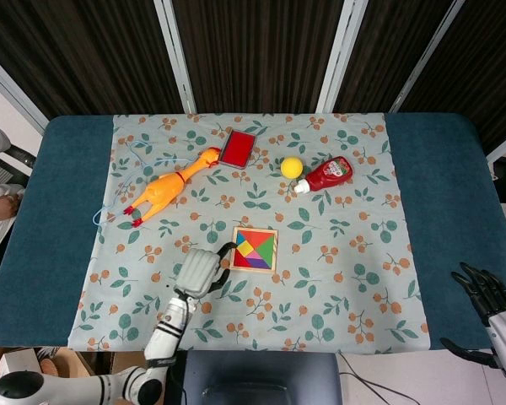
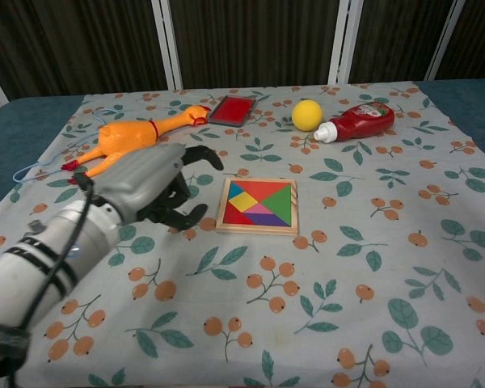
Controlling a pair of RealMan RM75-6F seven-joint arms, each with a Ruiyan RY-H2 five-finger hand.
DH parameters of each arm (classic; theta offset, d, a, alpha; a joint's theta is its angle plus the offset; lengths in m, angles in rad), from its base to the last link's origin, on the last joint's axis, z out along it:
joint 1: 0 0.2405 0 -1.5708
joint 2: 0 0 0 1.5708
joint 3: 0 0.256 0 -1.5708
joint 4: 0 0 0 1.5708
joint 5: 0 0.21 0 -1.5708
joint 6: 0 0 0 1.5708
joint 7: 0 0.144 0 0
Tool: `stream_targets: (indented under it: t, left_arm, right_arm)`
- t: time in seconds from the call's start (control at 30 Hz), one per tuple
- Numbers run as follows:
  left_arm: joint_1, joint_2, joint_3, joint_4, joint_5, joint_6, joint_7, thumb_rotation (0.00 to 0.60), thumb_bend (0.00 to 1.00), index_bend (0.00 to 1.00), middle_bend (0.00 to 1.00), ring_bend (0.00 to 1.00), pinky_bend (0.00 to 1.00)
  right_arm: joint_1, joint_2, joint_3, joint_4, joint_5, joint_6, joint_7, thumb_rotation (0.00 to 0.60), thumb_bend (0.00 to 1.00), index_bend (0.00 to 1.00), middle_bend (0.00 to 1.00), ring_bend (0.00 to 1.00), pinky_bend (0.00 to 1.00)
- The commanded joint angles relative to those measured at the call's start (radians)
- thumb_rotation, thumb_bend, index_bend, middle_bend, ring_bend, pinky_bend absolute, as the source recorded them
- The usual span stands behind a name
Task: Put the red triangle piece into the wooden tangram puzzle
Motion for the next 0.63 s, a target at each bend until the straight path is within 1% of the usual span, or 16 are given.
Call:
stream_targets:
  t: [0.03,0.07,0.1,0.13,0.17,0.2,0.23,0.27,0.33,0.37,0.47,0.63]
  left_arm:
    - [0.158,0.266,0.168,-0.186,0.153,0.157,-0.127,0.600,0.41,0.12,0.42,0.38,0.58]
    - [0.187,0.314,0.197,-0.202,0.181,0.190,-0.163,0.600,0.41,0.09,0.31,0.28,0.48]
    - [0.217,0.362,0.229,-0.211,0.209,0.224,-0.200,0.600,0.41,0.07,0.24,0.21,0.41]
    - [0.259,0.422,0.272,-0.215,0.249,0.273,-0.253,0.600,0.41,0.04,0.16,0.12,0.33]
    - [0.291,0.461,0.305,-0.206,0.287,0.319,-0.301,0.600,0.42,0.02,0.09,0.05,0.27]
    - [0.325,0.493,0.337,-0.185,0.327,0.368,-0.360,0.600,0.42,0.00,0.05,0.02,0.23]
    - [0.370,0.521,0.370,-0.139,0.370,0.436,-0.445,0.600,0.42,0.00,0.02,0.00,0.20]
    - [0.402,0.533,0.386,-0.095,0.390,0.483,-0.505,0.600,0.42,0.00,0.01,0.00,0.18]
    - [0.455,0.536,0.390,-0.009,0.388,0.544,-0.583,0.600,0.41,0.00,0.00,0.00,0.16]
    - [0.467,0.548,0.394,0.032,0.385,0.540,-0.583,0.600,0.41,0.00,0.00,0.00,0.15]
    - [0.477,0.568,0.374,0.032,0.375,0.532,-0.596,0.600,0.40,0.00,0.00,0.00,0.12]
    - [0.487,0.579,0.362,0.019,0.397,0.518,-0.571,0.600,0.40,0.00,0.00,0.00,0.11]
  right_arm:
    - [0.001,-0.005,0.000,-0.007,0.002,-0.010,-0.020,0.600,0.25,0.00,0.00,0.00,0.00]
    - [0.002,-0.008,0.000,-0.010,0.002,-0.015,-0.031,0.600,0.25,0.00,0.00,0.00,0.00]
    - [0.003,-0.010,0.000,-0.013,0.001,-0.020,-0.044,0.600,0.25,0.00,0.00,0.00,0.00]
    - [0.005,-0.015,0.000,-0.018,-0.001,-0.027,-0.061,0.600,0.25,0.00,0.00,0.00,0.00]
    - [0.007,-0.019,0.000,-0.023,-0.001,-0.032,-0.076,0.600,0.25,0.00,0.00,0.00,0.00]
    - [0.008,-0.022,0.002,-0.029,0.001,-0.039,-0.093,0.600,0.25,0.00,0.00,0.00,0.00]
    - [0.011,-0.028,0.005,-0.038,0.007,-0.049,-0.116,0.600,0.25,0.00,0.00,0.00,0.00]
    - [0.012,-0.033,0.007,-0.045,0.013,-0.057,-0.133,0.600,0.25,0.00,0.00,0.00,0.00]
    - [0.016,-0.041,0.013,-0.060,0.025,-0.075,-0.170,0.600,0.25,0.00,0.00,0.00,0.00]
    - [0.020,-0.047,0.017,-0.071,0.033,-0.087,-0.195,0.600,0.25,0.00,0.00,0.00,0.00]
    - [0.026,-0.061,0.024,-0.091,0.053,-0.113,-0.241,0.600,0.25,0.00,0.00,0.00,0.00]
    - [0.027,-0.068,0.030,-0.104,0.064,-0.119,-0.271,0.600,0.25,0.00,0.00,0.00,0.00]
